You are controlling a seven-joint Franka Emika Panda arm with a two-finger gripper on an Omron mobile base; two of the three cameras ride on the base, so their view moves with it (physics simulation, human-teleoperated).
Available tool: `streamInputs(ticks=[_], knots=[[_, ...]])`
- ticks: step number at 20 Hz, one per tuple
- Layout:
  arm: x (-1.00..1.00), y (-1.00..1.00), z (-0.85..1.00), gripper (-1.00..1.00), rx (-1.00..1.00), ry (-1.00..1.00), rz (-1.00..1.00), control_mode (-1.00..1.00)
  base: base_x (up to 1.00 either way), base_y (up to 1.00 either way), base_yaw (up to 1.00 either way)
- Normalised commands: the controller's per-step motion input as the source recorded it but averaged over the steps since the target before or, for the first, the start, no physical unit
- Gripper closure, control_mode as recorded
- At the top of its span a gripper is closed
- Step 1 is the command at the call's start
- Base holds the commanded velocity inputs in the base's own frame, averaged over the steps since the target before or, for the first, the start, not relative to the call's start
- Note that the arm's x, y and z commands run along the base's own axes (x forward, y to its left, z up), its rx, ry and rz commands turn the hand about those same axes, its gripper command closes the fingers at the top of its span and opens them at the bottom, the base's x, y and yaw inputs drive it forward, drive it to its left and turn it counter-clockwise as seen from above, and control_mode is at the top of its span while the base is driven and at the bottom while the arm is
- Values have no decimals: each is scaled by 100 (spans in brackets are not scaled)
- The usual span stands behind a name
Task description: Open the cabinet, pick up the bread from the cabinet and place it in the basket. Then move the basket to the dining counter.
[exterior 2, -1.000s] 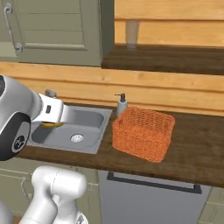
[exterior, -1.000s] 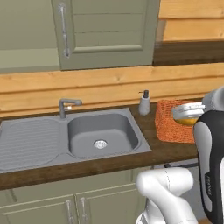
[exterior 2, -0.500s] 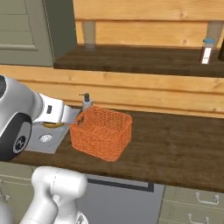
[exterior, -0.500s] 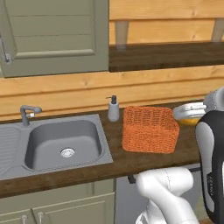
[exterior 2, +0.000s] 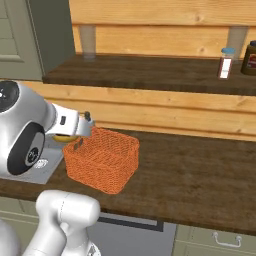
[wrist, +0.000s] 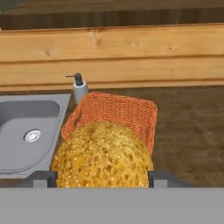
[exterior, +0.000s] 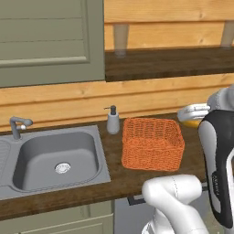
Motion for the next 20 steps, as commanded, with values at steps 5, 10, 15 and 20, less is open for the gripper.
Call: streamInputs(ticks=[5,10,15,20], knots=[[100,0,-46,100,0,13,0,-100,0,0,0],[90,0,-92,100,0,29,0,-100,0,0,0],[80,-2,-83,100,0,37,0,-100,0,0,0],[73,-7,-59,100,0,28,0,-100,0,0,0]])
